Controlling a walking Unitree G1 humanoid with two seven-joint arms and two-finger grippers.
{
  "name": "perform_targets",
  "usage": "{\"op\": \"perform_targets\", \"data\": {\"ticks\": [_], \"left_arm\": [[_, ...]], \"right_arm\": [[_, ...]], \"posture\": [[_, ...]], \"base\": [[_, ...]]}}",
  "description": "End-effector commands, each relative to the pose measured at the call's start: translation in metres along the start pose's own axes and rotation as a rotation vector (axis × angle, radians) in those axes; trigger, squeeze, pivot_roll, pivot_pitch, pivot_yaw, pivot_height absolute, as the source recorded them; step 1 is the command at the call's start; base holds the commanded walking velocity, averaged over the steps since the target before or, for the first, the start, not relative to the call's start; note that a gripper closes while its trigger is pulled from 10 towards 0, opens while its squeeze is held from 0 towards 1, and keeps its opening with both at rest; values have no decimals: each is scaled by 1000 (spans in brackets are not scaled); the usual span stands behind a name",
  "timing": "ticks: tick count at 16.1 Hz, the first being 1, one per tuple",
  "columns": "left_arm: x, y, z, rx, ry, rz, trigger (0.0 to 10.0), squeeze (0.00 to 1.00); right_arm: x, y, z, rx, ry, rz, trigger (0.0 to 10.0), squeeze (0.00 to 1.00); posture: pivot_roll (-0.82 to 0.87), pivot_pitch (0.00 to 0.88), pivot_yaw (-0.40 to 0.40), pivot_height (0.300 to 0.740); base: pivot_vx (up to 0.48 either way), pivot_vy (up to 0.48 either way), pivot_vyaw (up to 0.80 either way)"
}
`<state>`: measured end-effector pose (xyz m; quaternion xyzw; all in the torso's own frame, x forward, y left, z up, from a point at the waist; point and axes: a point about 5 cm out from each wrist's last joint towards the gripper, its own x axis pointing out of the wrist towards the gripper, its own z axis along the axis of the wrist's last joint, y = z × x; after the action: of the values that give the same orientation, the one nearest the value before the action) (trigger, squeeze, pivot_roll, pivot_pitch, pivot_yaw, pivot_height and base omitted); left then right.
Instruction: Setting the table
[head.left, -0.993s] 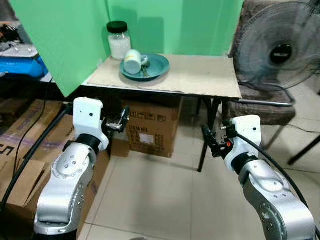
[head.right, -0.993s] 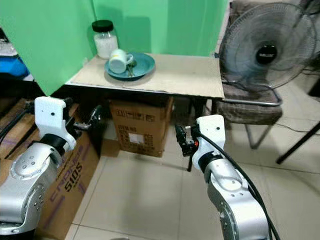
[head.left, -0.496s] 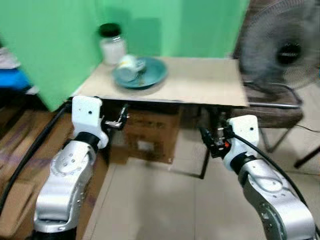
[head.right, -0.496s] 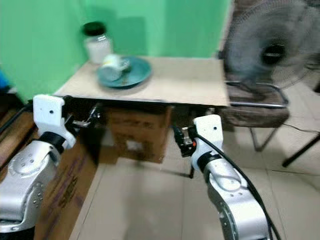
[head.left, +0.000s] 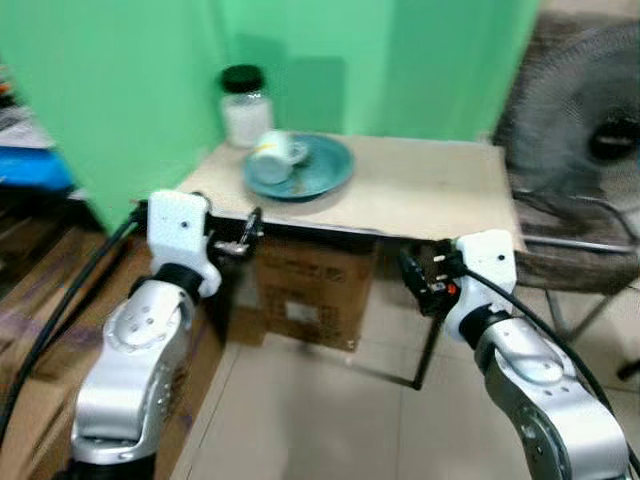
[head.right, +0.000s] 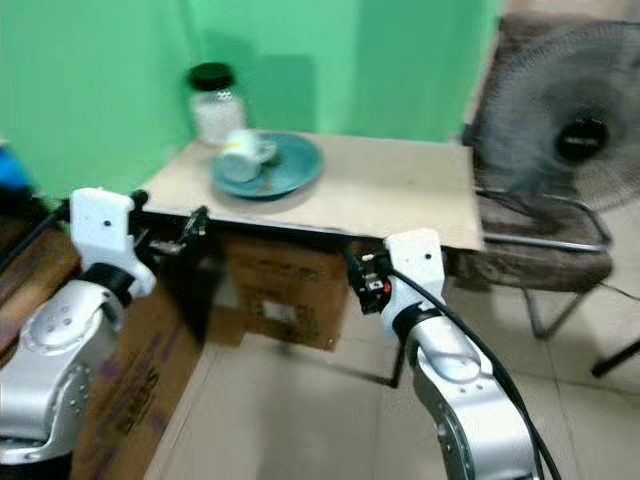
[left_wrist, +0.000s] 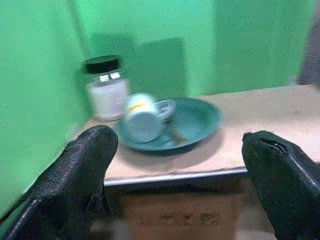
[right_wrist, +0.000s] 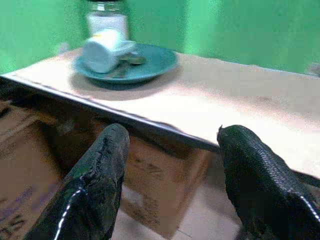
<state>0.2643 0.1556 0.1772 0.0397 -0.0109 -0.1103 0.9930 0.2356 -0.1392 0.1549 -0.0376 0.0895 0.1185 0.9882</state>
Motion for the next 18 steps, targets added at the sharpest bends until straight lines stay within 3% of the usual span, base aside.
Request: {"op": "perform_targets", "data": {"ticks": [1, 18], "left_arm": [[0, 0, 2, 8, -7, -11, 10000, 0], [1, -1, 4, 13, -12, -30, 10000, 0]], "right_arm": [[0, -2, 4, -3, -22, -14, 10000, 0], [1, -2, 5, 0, -32, -16, 10000, 0]], "posture": [[54, 0, 54, 740], [56, 0, 54, 740]], "base": [[349, 0, 0], [349, 0, 0]]}}
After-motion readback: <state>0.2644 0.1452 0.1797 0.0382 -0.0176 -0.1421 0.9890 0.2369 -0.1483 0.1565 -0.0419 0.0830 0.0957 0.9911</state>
